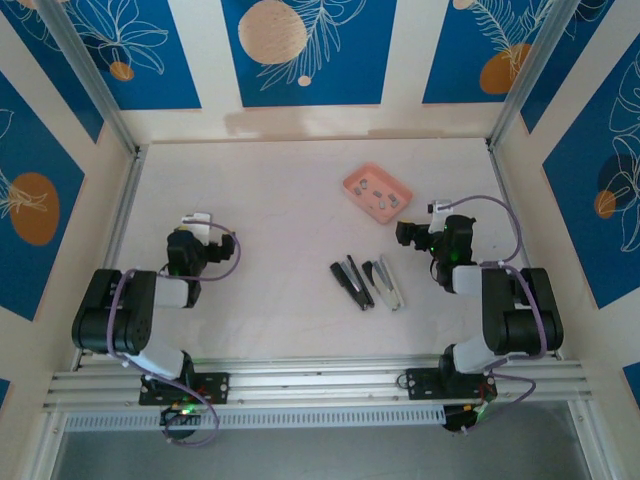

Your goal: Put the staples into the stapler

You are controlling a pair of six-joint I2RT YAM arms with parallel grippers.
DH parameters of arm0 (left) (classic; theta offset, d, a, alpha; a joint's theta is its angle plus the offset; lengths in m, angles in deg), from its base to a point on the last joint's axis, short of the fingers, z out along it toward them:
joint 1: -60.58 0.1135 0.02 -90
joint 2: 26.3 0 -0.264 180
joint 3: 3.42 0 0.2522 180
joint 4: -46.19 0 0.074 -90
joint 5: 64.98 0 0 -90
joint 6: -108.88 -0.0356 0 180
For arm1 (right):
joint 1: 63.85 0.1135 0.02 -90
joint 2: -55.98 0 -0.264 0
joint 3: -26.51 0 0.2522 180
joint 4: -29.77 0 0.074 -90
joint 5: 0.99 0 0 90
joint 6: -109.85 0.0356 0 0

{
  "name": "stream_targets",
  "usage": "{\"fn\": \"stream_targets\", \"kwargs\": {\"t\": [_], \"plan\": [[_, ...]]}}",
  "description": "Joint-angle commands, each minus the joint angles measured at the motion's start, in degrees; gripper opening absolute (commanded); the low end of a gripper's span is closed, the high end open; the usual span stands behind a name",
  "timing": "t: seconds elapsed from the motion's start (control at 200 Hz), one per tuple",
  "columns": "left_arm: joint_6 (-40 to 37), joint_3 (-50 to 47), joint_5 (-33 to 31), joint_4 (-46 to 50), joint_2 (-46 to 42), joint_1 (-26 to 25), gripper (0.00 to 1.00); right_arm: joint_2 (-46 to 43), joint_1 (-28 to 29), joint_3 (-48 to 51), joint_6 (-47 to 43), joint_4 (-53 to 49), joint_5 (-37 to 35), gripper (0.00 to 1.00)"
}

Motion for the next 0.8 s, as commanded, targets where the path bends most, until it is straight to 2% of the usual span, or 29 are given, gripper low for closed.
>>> {"fn": "stream_targets", "kwargs": {"t": [0.0,0.055,0.23,0.315,0.41,0.495,0.575,0.655,0.795], "plan": [[0.2,3.8,-2.3,9.5,-6.9,-0.2,1.0,-6.7,0.3,-6.6,2.1,-14.6,-1.2,0.99],[0.4,6.2,-1.9,15.9,-9.9,-0.4,0.99,-9.6,0.5,-9.4,4.4,-22.2,-1.6,0.99],[8.2,15.6,3.6,34.7,-15.2,-2.0,0.89,-15.9,3.9,-20.0,9.3,-46.9,-0.8,0.99],[10.1,20.8,7.7,43.1,-14.6,-4.6,0.85,-17.2,8.7,-24.0,9.0,-56.5,-0.7,0.99],[12.5,25.0,11.2,51.1,-13.0,-8.0,0.83,-17.3,18.0,-27.5,9.1,-66.8,-4.1,0.99],[14.4,25.7,14.6,53.9,-12.2,-10.2,0.83,-15.7,26.1,-29.0,10.0,-73.1,-4.7,1.0],[16.0,25.1,15.3,55.4,-12.2,-11.2,0.82,-12.3,31.6,-30.0,13.2,-77.6,-3.6,0.92],[17.8,23.7,16.0,54.9,-12.8,-11.3,0.82,-8.3,34.8,-30.9,16.1,-80.1,-3.3,0.86],[18.6,21.7,16.5,53.8,-13.5,-11.2,0.82,-2.3,40.1,-31.9,19.2,-83.0,-7.4,0.85]]}}
